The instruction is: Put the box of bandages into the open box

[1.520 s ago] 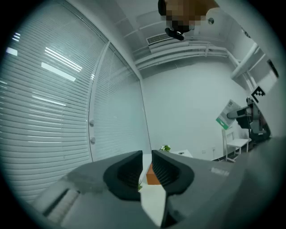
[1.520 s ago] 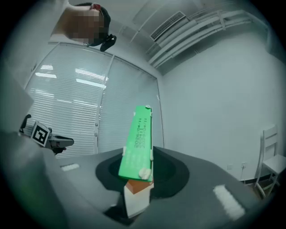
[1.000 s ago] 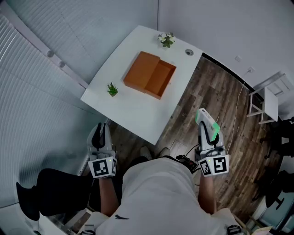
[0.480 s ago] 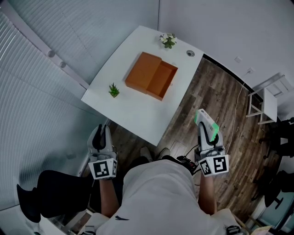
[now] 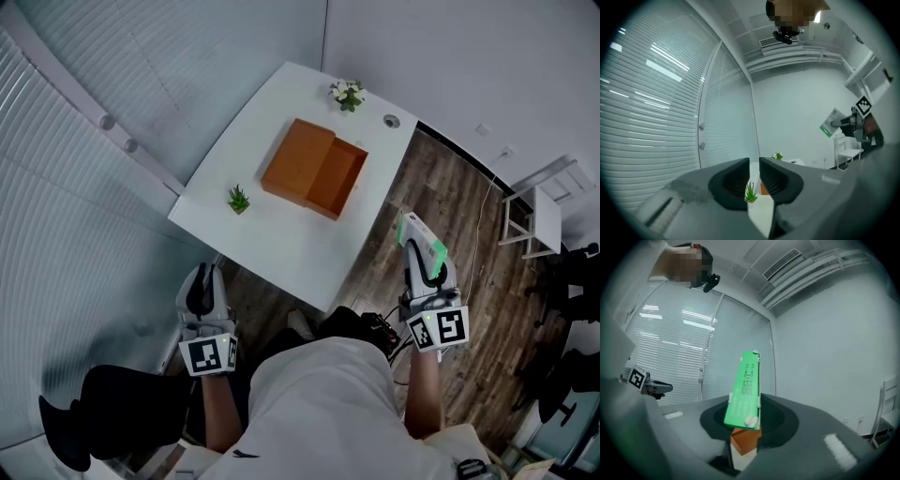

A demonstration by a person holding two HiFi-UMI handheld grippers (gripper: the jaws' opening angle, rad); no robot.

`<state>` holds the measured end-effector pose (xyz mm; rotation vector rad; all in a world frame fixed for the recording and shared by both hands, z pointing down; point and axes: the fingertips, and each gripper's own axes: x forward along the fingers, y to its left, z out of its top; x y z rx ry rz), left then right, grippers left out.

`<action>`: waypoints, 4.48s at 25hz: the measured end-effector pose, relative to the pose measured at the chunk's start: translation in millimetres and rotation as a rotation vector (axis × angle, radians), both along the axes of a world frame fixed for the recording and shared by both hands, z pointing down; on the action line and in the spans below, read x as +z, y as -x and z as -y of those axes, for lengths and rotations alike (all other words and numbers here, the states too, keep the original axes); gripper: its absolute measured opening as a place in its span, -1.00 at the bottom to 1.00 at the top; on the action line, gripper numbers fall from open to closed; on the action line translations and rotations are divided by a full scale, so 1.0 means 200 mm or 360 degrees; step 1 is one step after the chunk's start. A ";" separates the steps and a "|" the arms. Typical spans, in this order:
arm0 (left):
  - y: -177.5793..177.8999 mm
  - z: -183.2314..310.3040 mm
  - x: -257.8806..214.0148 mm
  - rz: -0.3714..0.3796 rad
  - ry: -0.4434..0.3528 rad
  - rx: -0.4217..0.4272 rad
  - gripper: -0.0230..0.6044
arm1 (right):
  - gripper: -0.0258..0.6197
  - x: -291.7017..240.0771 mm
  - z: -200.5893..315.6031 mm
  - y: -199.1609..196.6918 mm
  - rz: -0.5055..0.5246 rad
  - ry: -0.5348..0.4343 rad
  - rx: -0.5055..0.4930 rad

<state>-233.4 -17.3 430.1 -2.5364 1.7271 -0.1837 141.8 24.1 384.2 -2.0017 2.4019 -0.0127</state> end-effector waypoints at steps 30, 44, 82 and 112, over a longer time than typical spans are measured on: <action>-0.02 0.39 0.01 -0.0049 0.0030 -0.0348 -0.68 | -0.63 0.07 0.83 -0.13 -0.0113 0.0034 -0.0342; 0.04 0.35 0.04 0.0000 0.0061 -0.0381 -0.68 | -0.63 0.75 1.25 0.17 -0.1695 0.0123 -0.0466; 0.00 0.24 0.05 -0.0028 0.0060 -0.0446 -0.68 | -0.38 0.71 1.26 0.06 -0.1144 0.0355 -0.0478; -0.03 0.20 -0.02 -0.0009 -0.0035 -0.0448 -0.68 | -0.92 0.04 0.50 -0.30 -0.0165 0.0009 -0.0223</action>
